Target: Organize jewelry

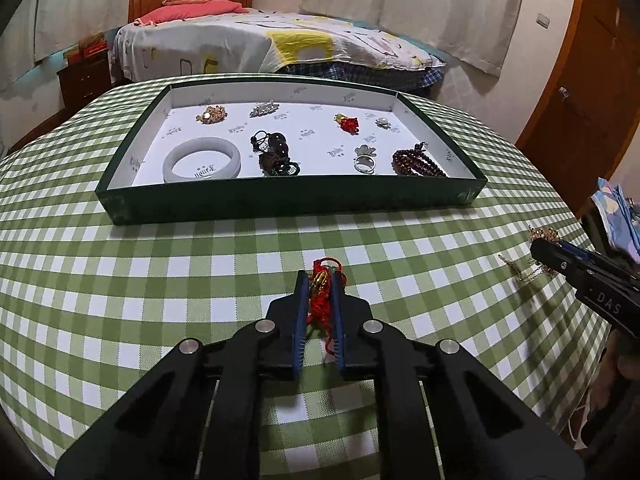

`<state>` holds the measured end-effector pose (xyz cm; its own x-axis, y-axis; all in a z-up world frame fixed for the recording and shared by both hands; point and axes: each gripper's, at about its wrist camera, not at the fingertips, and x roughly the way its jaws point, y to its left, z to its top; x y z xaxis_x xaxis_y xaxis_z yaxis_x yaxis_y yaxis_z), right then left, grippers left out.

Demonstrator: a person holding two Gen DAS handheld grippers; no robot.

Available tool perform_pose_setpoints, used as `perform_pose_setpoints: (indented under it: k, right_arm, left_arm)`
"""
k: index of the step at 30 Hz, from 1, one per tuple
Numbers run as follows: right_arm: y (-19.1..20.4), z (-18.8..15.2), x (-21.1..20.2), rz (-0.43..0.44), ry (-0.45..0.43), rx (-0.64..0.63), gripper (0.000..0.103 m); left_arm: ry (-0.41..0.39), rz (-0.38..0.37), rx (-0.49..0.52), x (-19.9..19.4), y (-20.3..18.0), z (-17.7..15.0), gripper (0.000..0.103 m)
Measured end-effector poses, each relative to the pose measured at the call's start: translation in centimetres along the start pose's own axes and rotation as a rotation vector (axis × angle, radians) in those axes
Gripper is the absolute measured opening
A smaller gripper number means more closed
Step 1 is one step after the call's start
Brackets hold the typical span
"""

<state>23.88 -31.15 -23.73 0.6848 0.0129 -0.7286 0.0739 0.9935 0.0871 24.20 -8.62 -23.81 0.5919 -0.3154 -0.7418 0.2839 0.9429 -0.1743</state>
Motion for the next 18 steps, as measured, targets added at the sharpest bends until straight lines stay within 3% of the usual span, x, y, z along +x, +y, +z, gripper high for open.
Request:
perform_pose_setpoints:
  k: [12,18]
  right_arm:
    - [0.4,0.2,-0.4,0.010,-0.016,-0.011,0.023]
    - [1.2,0.9,-1.5,0.027,-0.065,-0.023,0.023]
  left_arm:
    - [-0.043,-0.001,-0.002,-1.6,0.4,0.8,0.009]
    - [-0.078,-0.004,-0.006,-2.9,0.5,1.5,0.009]
